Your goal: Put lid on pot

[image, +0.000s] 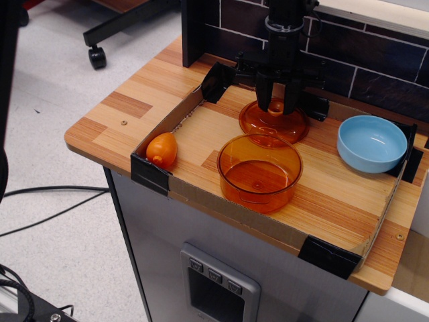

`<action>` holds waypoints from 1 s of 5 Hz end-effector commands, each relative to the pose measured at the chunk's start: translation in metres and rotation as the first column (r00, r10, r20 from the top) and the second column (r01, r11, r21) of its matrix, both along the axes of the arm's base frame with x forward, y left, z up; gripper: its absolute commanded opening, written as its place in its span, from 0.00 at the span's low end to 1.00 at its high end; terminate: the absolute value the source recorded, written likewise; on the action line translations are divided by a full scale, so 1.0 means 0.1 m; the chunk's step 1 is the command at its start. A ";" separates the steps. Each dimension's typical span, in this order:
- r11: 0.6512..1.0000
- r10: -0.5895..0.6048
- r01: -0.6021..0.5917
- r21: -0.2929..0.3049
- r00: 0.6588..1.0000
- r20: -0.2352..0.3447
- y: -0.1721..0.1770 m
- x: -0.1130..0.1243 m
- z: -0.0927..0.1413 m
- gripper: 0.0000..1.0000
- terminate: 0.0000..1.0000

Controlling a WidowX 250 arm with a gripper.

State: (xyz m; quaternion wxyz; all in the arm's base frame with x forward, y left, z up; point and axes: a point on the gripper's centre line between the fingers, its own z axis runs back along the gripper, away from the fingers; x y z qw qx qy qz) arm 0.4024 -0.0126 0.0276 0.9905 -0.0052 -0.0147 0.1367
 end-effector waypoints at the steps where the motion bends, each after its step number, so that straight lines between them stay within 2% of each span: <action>1: 1.000 -0.026 0.026 -0.004 0.991 0.128 -0.06 0.09 0.51 0.00 0.00; 3: 0.993 -0.044 0.058 -0.100 0.990 0.136 -0.14 -0.06 0.97 0.00 0.00; 4: 0.989 -0.072 0.089 -0.117 0.987 0.142 -0.16 -0.23 1.08 0.00 0.00; 5: 0.982 -0.123 0.139 -0.128 0.984 0.127 -0.16 -0.47 1.07 0.00 0.00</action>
